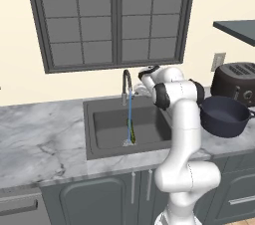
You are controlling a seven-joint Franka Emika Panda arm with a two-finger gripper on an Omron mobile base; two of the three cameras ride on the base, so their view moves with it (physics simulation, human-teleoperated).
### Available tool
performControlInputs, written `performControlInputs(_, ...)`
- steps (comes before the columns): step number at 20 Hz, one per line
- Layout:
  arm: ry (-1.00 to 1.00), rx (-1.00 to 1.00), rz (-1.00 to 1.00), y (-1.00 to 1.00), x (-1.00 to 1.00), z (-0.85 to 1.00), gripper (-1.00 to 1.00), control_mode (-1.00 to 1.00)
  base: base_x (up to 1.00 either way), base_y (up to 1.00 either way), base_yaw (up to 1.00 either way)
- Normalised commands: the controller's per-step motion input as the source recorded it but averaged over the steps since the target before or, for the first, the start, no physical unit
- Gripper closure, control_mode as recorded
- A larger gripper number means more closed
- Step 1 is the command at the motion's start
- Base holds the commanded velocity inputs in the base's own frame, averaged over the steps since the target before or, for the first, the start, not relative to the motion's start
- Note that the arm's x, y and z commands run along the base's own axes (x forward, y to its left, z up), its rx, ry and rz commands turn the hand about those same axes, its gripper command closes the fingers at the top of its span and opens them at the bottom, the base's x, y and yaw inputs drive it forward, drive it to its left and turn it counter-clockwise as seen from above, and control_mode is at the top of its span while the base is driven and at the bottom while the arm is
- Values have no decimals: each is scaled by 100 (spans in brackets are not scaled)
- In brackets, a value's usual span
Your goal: Dump the squash from the pot into the sink. Then turn on the water and wash the squash. Then turn off the water and put the squash back in the pot.
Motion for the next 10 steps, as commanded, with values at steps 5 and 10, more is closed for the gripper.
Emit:
performControlInputs(5,0,3,0,48,12,-20,-100,-100,0,0,0)
performControlInputs(10,0,12,2,58,44,-12,-100,-100,0,0,0)
